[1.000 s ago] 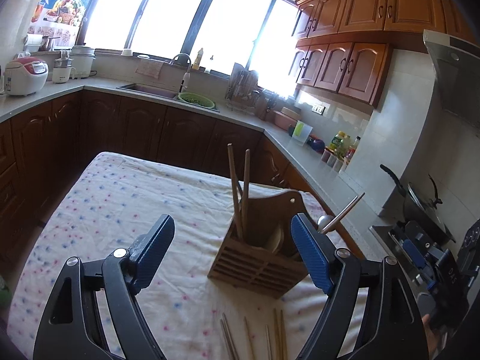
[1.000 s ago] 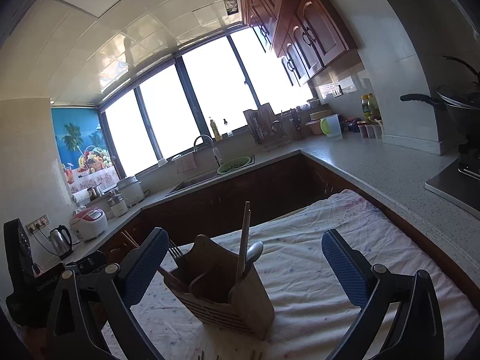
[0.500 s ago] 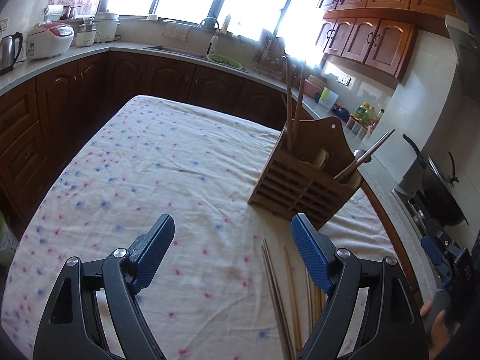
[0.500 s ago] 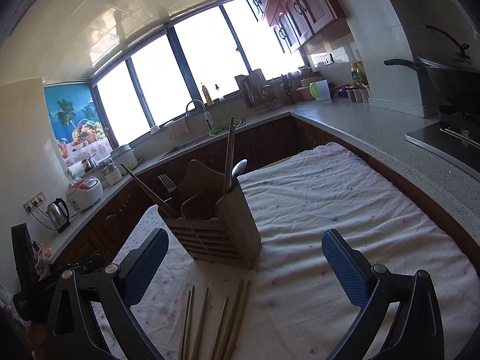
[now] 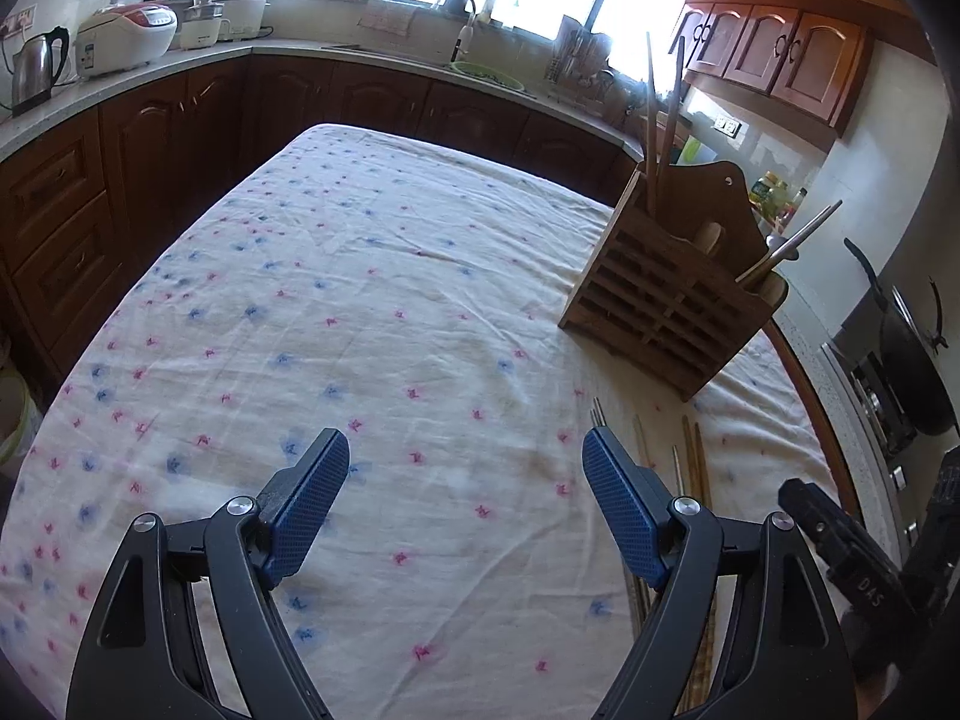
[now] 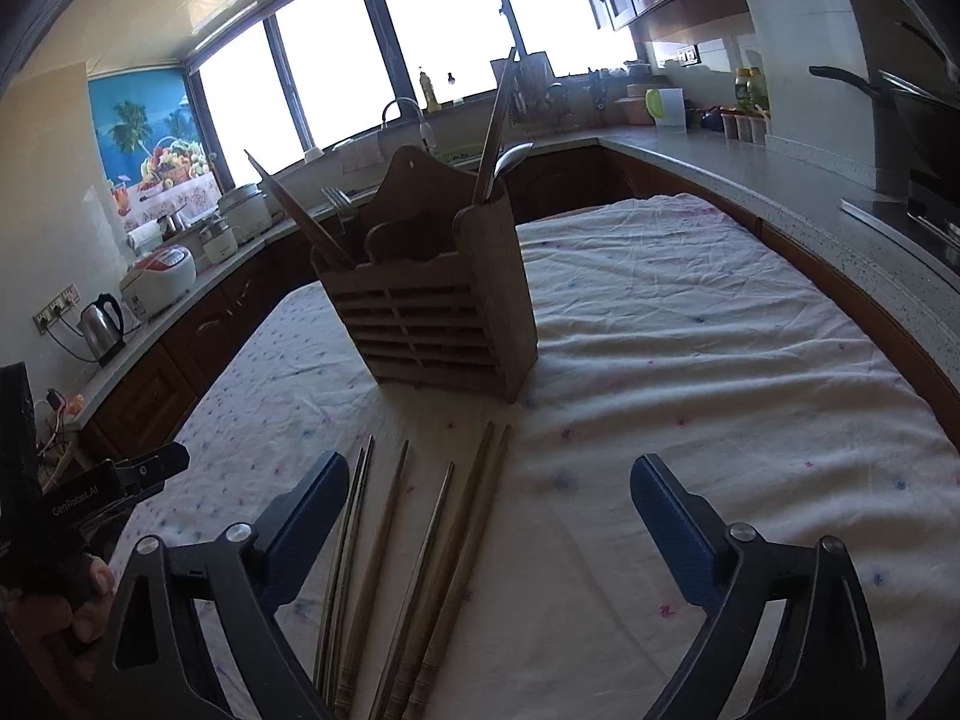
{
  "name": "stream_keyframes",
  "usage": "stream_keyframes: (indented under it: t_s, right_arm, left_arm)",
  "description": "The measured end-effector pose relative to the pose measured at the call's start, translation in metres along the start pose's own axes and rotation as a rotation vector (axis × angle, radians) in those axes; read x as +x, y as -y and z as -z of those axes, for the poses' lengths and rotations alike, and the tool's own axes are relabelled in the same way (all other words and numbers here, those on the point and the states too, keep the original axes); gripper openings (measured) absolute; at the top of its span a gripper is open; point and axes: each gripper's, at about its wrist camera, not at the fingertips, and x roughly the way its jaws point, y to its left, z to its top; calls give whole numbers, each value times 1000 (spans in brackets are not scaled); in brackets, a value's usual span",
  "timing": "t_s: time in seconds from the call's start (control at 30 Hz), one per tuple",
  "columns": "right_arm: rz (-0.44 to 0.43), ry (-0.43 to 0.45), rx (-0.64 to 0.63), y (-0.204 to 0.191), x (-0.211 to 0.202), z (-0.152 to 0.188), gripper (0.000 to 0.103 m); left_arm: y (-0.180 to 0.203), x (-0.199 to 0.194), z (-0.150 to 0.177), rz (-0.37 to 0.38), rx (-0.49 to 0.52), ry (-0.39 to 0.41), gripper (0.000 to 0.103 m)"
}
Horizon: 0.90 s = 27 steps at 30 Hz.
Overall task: Organize utensils
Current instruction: 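Open both grippers and move them back over the chopsticks on the cloth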
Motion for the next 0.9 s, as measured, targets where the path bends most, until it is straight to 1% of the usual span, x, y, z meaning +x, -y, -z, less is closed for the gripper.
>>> stream_keyframes:
  t_s: [0.07, 0.1, 0.13, 0.2, 0.27, 0.3, 0.37, 0.4, 0.43, 0.47, 0.6, 0.7, 0.77, 0.8, 0.9]
  right_arm:
    - [-12, -62, -28, -8, 13, 8, 66]
    - [-18, -91, -39, -11, 20, 12, 62]
    - [-24, -116, -48, -13, 25, 15, 54]
    - [-35, -158, -68, -19, 34, 22, 50]
    - [-42, -190, -95, -25, 40, 27, 43]
    - [-42, -207, -109, -27, 43, 30, 42]
    - [-36, -249, -125, -27, 50, 35, 33]
    - [-32, -254, -125, -25, 50, 36, 32]
    - [-30, -253, -123, -23, 49, 35, 26]
    - [-26, -259, -126, -21, 49, 35, 23]
    - [-6, -260, -113, -4, 42, 36, 23]
    - [14, -260, -72, 15, 33, 36, 23]
    - [-4, -257, -17, 26, 28, 35, 30]
    - [-17, -246, 10, 32, 25, 33, 30]
    - [16, -200, 16, 36, 19, 24, 30]
  left_arm:
    - [-1, 3, 2, -4, -1, -11, 82]
    - [-1, 4, 3, -5, -1, -14, 82]
    - [-1, 4, 3, -5, 0, -17, 82]
    - [1, 6, 3, -4, 7, -24, 82]
    - [4, 9, 4, -3, 15, -31, 82]
    - [5, 10, 4, 1, 19, -35, 82]
    - [9, 13, 6, 8, 30, -43, 82]
    - [12, 14, 7, 10, 38, -48, 82]
    - [14, 16, 8, 11, 45, -53, 82]
    - [16, 17, 8, 12, 51, -60, 82]
    - [22, 24, 12, 16, 73, -85, 82]
    - [29, 32, 14, 15, 92, -111, 82]
    - [36, 38, 13, 16, 108, -129, 82]
    - [41, 41, 13, 17, 120, -139, 82]
    - [57, 52, 11, 6, 163, -156, 82]
